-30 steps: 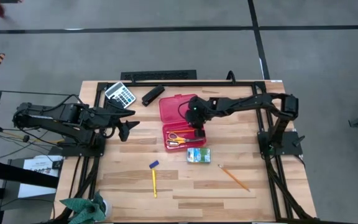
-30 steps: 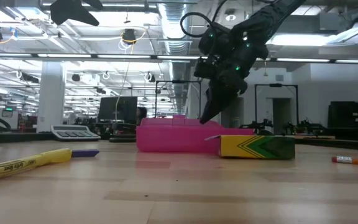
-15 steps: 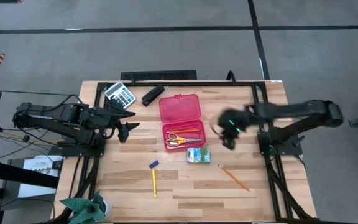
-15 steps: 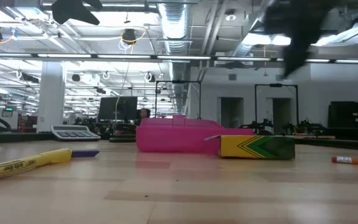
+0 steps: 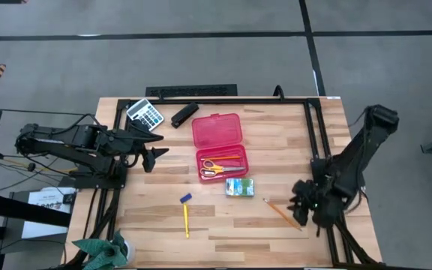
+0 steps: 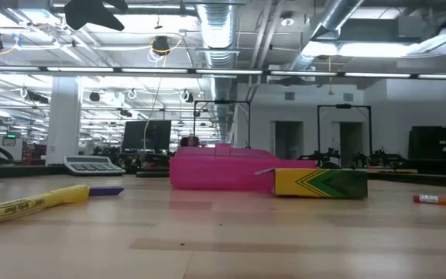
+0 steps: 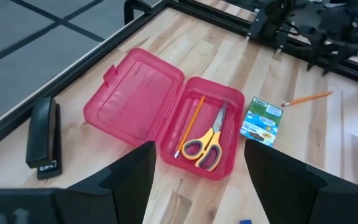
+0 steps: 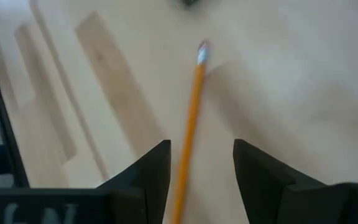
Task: Pack school essentials
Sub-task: Put the yellow pencil into the red supply box
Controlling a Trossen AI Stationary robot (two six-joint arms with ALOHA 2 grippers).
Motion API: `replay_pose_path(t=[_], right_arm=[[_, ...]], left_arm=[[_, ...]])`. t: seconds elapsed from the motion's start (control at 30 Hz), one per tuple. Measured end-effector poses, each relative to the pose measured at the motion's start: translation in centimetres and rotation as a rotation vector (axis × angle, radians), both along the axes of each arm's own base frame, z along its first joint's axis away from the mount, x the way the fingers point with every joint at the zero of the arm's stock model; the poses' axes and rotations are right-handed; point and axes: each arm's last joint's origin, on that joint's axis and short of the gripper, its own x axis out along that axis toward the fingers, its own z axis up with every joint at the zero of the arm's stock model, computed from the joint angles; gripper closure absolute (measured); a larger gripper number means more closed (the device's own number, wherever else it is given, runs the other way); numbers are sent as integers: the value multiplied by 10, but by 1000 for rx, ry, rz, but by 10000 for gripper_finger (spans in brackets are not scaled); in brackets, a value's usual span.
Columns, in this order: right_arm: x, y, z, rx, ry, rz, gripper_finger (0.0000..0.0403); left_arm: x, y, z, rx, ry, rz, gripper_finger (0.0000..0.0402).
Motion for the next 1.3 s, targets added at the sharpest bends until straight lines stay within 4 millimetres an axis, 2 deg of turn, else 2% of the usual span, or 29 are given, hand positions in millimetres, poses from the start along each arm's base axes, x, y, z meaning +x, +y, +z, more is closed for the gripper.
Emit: replay_pose_path(t=[0.23, 0.37, 0.53, 0.63, 0.73, 0.87, 0.93, 1.03, 1.3], right_arm=[[9, 31, -37, -20, 26, 18, 217], [12, 36, -55, -78, 54, 14, 215], [15, 38, -65, -130, 44, 3, 220], [14, 39, -71, -165, 50, 6, 243], [14, 39, -75, -190, 61, 6, 292], [14, 37, -74, -194, 68, 3, 367], [14, 37, -72, -187, 71, 8, 390], [13, 34, -68, -169, 78, 2, 390], [17, 23, -41, -186, 81, -41, 401]], left_arm=[[0, 0, 0, 6, -2, 10, 160], [0, 0, 0, 4, -3, 15, 160], [0, 1, 0, -5, -15, 52, 160], [0, 1, 0, -6, -16, 55, 160], [0, 1, 0, -22, -22, 67, 160], [0, 1, 0, -25, -23, 69, 160], [0, 1, 0, -24, -24, 70, 160], [0, 1, 0, -18, -25, 77, 160], [0, 2, 0, -14, -23, 78, 160]])
